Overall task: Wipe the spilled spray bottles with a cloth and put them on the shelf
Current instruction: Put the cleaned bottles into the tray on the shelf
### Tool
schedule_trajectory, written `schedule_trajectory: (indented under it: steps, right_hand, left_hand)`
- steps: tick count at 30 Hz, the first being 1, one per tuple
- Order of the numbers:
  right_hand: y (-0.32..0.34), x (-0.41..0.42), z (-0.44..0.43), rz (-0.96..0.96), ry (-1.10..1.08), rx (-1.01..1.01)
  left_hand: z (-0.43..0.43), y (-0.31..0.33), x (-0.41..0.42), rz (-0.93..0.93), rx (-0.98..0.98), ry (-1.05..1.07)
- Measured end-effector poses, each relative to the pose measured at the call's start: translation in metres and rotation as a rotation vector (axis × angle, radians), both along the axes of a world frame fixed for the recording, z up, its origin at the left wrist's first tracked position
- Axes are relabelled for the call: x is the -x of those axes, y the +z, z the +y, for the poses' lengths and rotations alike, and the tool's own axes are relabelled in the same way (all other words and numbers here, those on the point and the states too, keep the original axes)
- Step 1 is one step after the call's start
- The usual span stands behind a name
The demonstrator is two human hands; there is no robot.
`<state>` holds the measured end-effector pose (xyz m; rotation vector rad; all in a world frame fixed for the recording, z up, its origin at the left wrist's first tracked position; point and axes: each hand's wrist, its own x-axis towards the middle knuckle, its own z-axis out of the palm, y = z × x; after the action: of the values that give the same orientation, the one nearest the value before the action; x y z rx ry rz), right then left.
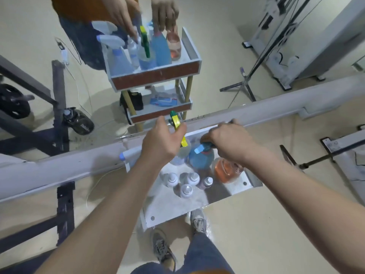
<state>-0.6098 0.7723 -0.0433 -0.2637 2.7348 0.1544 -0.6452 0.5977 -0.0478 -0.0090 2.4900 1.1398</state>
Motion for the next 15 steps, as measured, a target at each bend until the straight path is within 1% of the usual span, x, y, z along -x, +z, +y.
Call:
schedule_trajectory:
  steps: [2, 5, 7, 10, 12, 13, 14, 15]
  right_hand:
    - [0.007, 0.016, 0.006, 0.055, 0.114, -0.028]
    - [0.004, 0.037, 0.018, 0.028, 0.299, -0.046]
    - [-0.014, 0.042, 0.026, 0.022, 0.450, -0.047]
    - [-0.033, 0.047, 0.036, 0.130, 0.588, 0.058]
    - [-0.033, 0.055, 0.043, 0.059, 0.605, 0.083]
    - [-0.030, 0.059, 0.045, -0.007, 0.581, 0.104]
    - [-0.026, 0.062, 0.048, -0.057, 0.537, 0.162]
    - [-0.019, 0.063, 0.051, -0.084, 0.468, 0.268]
  left_hand:
    - [0.012, -0.008, 0.007, -0.103, -0.039, 0.023]
    - [0.018, -0.019, 0.013, -0.120, -0.026, 0.034]
    - [0.018, -0.015, 0.011, -0.119, 0.022, 0.050]
    - [0.020, -0.012, 0.004, -0.094, 0.118, 0.020]
    - [0.026, -0.007, 0.000, -0.074, 0.244, -0.022]
    - [0.029, -0.003, -0.003, -0.012, 0.348, -0.032]
    - [0.033, 0.002, -0.007, 0.099, 0.444, -0.014]
    - [0.039, 0.008, -0.013, 0.257, 0.485, 0.018]
